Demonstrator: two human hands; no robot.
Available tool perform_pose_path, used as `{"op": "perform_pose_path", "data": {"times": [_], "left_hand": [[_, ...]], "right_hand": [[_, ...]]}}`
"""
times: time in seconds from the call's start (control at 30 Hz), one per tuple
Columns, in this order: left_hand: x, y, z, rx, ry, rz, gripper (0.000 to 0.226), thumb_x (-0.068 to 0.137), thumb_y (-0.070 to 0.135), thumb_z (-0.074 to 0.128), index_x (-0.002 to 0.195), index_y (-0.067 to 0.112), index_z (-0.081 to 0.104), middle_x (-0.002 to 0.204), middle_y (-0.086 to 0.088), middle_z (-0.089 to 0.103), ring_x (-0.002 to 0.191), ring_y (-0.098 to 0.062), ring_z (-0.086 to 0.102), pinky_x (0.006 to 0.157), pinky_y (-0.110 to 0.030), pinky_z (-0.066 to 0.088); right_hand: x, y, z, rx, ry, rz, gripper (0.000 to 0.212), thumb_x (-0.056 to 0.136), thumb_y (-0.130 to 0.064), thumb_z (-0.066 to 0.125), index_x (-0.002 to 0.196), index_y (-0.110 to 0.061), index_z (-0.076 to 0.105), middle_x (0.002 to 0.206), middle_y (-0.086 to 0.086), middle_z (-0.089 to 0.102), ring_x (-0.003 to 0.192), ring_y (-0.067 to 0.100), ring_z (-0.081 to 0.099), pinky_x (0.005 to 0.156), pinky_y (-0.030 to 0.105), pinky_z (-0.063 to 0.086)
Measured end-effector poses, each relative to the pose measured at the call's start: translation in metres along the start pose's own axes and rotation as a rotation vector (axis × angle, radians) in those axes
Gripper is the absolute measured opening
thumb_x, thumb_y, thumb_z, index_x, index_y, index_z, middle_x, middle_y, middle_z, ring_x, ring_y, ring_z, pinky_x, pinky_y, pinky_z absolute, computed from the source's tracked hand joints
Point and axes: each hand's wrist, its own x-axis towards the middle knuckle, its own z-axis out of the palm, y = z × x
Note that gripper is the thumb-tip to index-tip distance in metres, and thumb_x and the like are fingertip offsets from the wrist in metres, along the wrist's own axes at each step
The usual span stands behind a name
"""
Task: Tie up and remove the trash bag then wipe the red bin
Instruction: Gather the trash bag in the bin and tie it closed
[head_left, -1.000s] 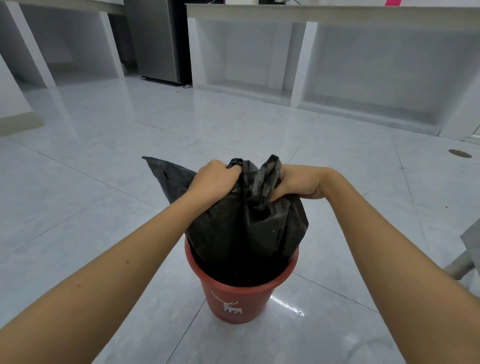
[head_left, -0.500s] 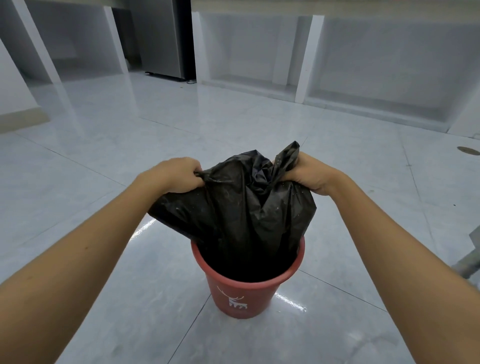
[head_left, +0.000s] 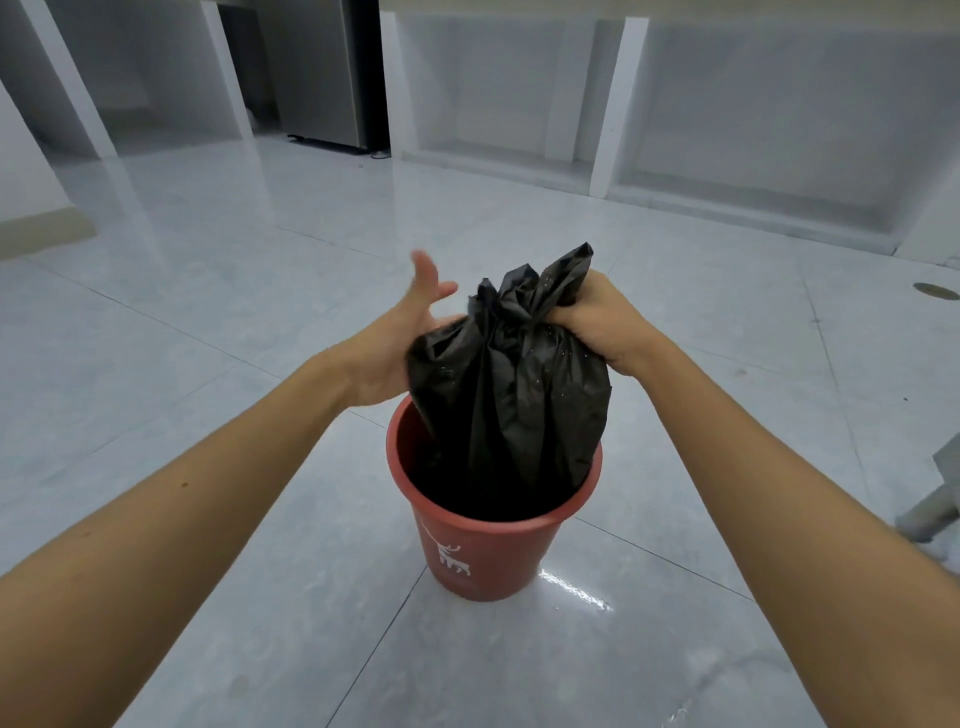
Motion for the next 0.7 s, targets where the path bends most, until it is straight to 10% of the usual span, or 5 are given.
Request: {"op": "perform_pose_path", "data": {"times": [0.2, 0.37, 0.47, 0.63, 0.7], "left_hand": [[0.0, -0.057, 0.018, 0.743, 0.138, 0.213, 0.128, 0.049, 0.053, 0.083, 0.137, 0.055, -0.01, 0.147, 0.02, 0.019, 0.143, -0.025, 0.016, 0.116, -0.054, 0.017], [0.017, -0.052, 0.057, 0.256, 0.479, 0.286, 0.088, 0.063, 0.044, 0.081, 0.136, 0.024, 0.036, 0.115, 0.013, 0.06, 0.105, 0.007, 0.058, 0.086, -0.016, 0.051], [0.019, -0.04, 0.055, 0.158, 0.594, 0.183, 0.033, 0.076, 0.012, 0.066, 0.109, 0.013, 0.062, 0.092, -0.005, 0.07, 0.088, -0.019, 0.068, 0.08, -0.038, 0.058], [0.012, -0.014, 0.041, -0.043, 0.524, 0.079, 0.042, 0.072, -0.012, 0.047, 0.11, -0.001, 0.06, 0.094, -0.022, 0.067, 0.09, -0.037, 0.066, 0.08, -0.042, 0.056], [0.015, -0.003, 0.043, -0.074, 0.431, 0.086, 0.052, 0.069, -0.014, 0.048, 0.119, -0.001, 0.052, 0.104, -0.025, 0.064, 0.097, -0.038, 0.064, 0.081, -0.043, 0.055]], "right_hand": [[-0.001, -0.005, 0.01, 0.018, -0.07, 0.07, 0.014, 0.081, -0.011, 0.073, 0.095, -0.008, 0.073, 0.096, 0.01, 0.074, 0.092, 0.024, 0.071, 0.08, 0.031, 0.055], [-0.001, -0.028, 0.038, -0.05, -0.168, 0.015, 0.005, 0.084, -0.01, 0.071, 0.086, -0.014, 0.068, 0.091, 0.007, 0.072, 0.09, 0.019, 0.069, 0.081, 0.031, 0.055], [-0.003, -0.04, 0.036, -0.124, -0.185, -0.001, 0.018, 0.085, -0.016, 0.071, 0.101, -0.011, 0.068, 0.107, 0.011, 0.07, 0.104, 0.025, 0.066, 0.095, 0.038, 0.053], [-0.009, -0.033, 0.018, -0.347, -0.429, 0.16, 0.075, 0.075, -0.032, 0.081, 0.137, -0.023, 0.039, 0.129, 0.0, 0.054, 0.118, 0.018, 0.057, 0.102, 0.037, 0.049], [-0.017, -0.018, 0.026, -0.352, -0.527, 0.203, 0.063, 0.076, -0.029, 0.081, 0.129, -0.03, 0.047, 0.122, -0.015, 0.06, 0.111, 0.002, 0.059, 0.093, 0.019, 0.05]]}}
